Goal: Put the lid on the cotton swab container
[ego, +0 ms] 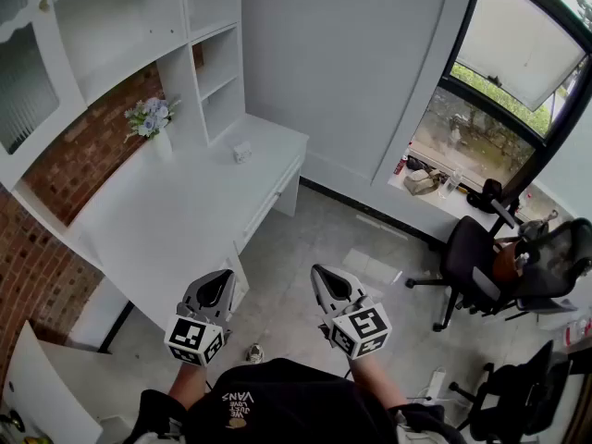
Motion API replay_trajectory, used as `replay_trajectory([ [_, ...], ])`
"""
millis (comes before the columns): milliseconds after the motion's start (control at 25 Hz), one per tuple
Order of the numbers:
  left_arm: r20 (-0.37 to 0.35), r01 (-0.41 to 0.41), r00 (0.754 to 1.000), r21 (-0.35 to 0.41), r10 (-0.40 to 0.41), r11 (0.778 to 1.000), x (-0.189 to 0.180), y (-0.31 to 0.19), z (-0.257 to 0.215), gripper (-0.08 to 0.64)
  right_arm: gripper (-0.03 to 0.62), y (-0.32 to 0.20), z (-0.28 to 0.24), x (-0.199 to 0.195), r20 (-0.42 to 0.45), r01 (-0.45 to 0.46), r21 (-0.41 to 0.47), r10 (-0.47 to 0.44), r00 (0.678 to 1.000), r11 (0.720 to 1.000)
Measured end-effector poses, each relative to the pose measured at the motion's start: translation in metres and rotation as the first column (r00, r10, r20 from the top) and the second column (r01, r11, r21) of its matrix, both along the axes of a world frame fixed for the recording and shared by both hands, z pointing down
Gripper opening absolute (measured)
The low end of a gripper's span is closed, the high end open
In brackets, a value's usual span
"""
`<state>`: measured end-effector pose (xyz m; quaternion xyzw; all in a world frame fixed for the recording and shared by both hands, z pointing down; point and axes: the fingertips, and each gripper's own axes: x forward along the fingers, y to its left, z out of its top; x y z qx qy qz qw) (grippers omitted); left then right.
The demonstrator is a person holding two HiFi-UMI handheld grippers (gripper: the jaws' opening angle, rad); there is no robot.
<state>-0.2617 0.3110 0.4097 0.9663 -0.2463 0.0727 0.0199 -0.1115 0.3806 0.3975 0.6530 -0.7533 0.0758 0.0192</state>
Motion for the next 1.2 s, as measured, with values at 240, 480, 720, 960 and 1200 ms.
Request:
replay_trajectory([
  [240, -0.021, 0.003, 1.000, -0.008, -0.003, 1.000, 0.008, 0.017, 0.000, 0.006, -0.007, 0.012, 0.000, 0.004, -0.001, 0.031, 0.000, -0.031, 1.000, 1.000],
  [480, -0.028, 0.015, 0.999, -0.025, -0.015, 1.000, 0.014, 0.035, 0.005, 0.006, -0.006, 0.024, 0.001, 0.004, 0.035, 0.082, 0.032, -0.083, 0.996, 0.996],
  [720, -0.005, -0.009, 1.000, -0.044, 0.009, 0.999, 0.024, 0.050, 0.018, 0.006, -0.006, 0.037, 0.011, 0.016, 0.058, 0.059, 0.036, -0.061, 0.996, 0.998],
  [960, -0.025, -0.055, 0.998, -0.063, 0.053, 0.996, 0.051, 0.037, 0.022, 0.007, -0.008, 0.030, 0.019, 0.037, 0.079, 0.019, 0.020, -0.021, 0.997, 1.000],
  [1200, -0.052, -0.140, 0.989, -0.074, 0.136, 0.987, 0.086, -0.002, 0.028, 0.008, -0.008, -0.011, 0.023, 0.062, 0.066, -0.021, 0.009, 0.021, 0.998, 1.000],
])
